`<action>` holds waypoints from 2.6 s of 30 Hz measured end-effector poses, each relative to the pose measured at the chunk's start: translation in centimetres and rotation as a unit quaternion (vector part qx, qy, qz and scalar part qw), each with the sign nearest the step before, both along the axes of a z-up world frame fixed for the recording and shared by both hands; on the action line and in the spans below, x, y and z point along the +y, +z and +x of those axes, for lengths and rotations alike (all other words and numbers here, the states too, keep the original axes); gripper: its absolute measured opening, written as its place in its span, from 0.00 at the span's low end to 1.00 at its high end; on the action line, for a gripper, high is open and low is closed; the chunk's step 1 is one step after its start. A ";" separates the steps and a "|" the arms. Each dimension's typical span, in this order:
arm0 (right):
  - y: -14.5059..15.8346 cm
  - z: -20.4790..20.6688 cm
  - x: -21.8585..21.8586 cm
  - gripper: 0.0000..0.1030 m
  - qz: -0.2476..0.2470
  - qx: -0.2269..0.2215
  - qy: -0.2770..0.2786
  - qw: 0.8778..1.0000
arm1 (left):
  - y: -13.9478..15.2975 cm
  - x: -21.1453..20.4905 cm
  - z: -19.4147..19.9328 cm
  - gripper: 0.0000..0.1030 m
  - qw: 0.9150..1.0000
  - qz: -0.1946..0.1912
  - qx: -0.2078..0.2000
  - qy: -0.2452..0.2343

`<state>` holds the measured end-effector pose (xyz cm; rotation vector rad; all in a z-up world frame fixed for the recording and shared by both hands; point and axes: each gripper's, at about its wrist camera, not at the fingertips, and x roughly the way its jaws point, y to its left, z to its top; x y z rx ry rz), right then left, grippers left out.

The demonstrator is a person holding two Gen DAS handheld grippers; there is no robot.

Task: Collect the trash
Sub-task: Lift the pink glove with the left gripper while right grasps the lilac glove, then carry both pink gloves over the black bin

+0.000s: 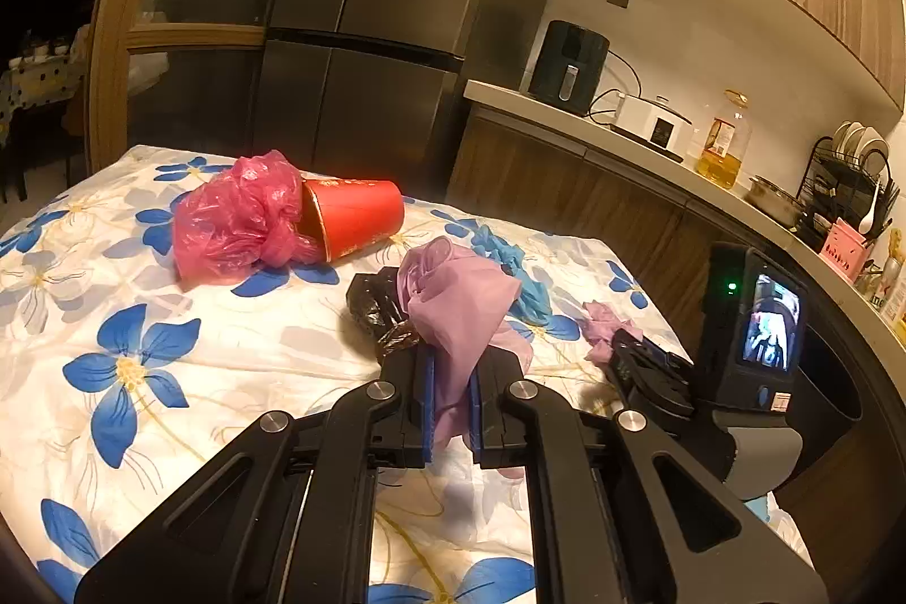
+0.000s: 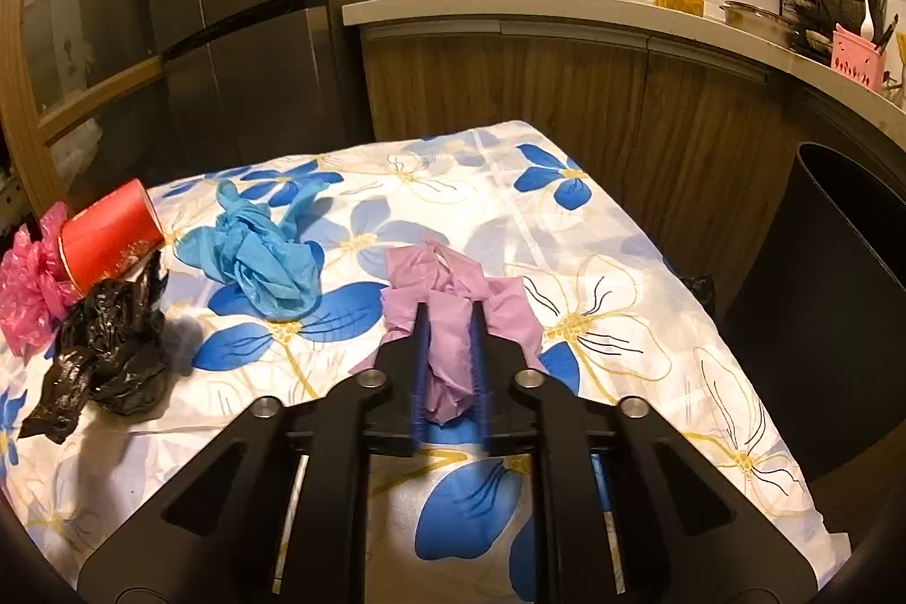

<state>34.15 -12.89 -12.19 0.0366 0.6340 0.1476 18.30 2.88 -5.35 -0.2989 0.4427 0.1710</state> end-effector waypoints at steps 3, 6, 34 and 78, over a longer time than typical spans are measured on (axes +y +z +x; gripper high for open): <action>0.5 -0.4 -0.2 0.07 0.007 -0.010 0.004 1.000 | 0.2 0.0 -0.2 0.09 1.000 0.004 0.001 0.007; 1.3 -1.1 -0.7 0.05 0.020 -0.026 0.002 0.999 | 0.4 0.2 -0.5 0.09 1.000 0.007 0.002 0.013; 9.3 -14.3 -10.2 0.03 0.078 -0.140 0.005 0.987 | 3.3 -5.4 -2.0 0.08 0.999 0.027 -0.015 -0.020; 11.0 -13.0 -28.5 0.03 0.051 -0.185 -0.152 0.970 | 7.1 -28.8 7.7 0.08 0.965 0.066 -0.060 -0.245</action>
